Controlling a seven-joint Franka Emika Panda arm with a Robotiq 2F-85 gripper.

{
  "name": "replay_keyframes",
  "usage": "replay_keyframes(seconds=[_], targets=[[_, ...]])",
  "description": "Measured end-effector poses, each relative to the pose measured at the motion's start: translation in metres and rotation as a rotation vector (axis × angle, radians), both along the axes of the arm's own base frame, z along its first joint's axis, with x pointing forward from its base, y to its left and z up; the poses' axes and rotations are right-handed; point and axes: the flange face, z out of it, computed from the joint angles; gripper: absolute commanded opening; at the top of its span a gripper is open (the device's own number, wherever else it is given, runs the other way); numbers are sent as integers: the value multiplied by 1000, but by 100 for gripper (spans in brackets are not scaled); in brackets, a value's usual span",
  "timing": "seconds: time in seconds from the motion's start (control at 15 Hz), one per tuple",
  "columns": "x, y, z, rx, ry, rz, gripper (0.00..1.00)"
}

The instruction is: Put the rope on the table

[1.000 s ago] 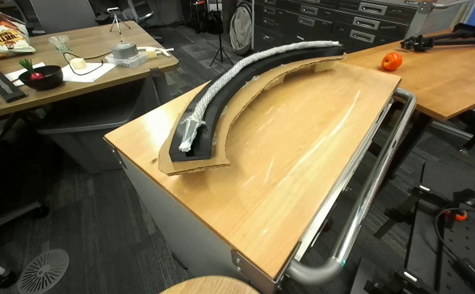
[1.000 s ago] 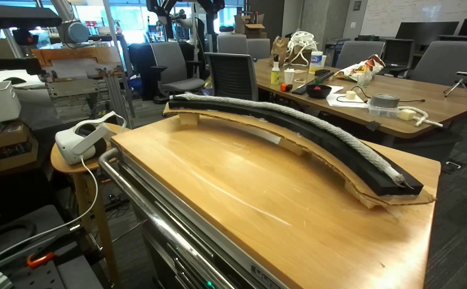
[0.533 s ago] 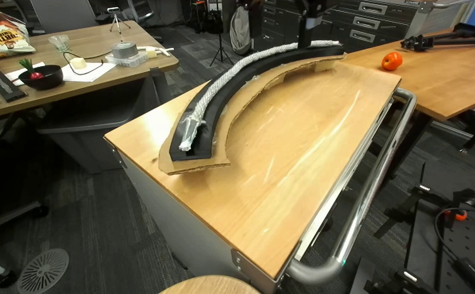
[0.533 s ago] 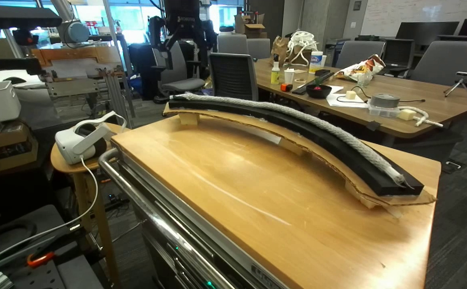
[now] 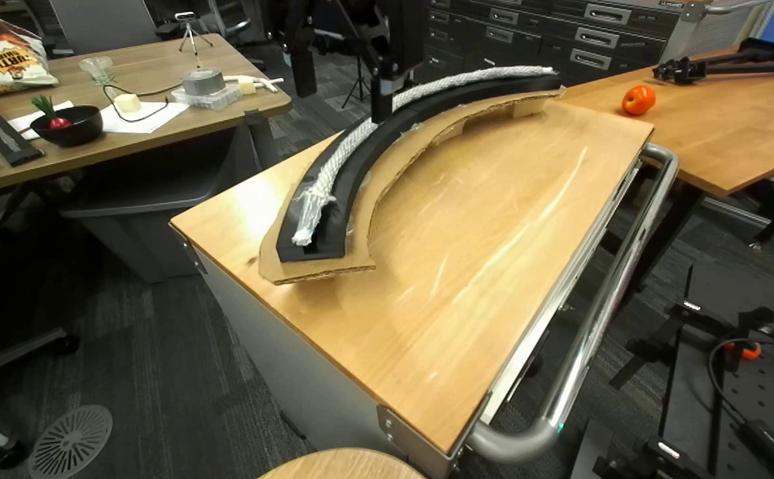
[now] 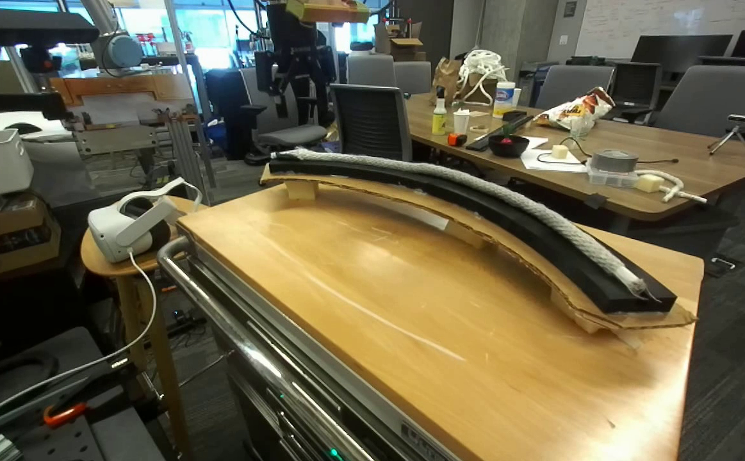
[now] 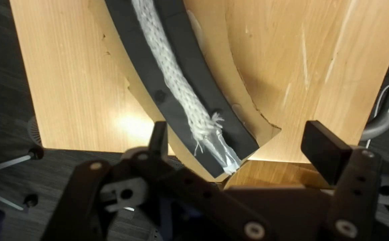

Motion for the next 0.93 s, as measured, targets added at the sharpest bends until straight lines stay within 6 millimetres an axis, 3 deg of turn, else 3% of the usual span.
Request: replay_keyframes(seconds=[0.2, 0.4, 0.8, 0.87, 0.93], targets=[[2, -2, 2, 1, -4, 8, 100], [6, -2, -10, -27, -35, -108, 100], [10, 31, -61, -115, -57, -177, 100], [10, 36, -67, -115, -47, -154, 75], [11, 40, -72, -112, -36, -123, 74]])
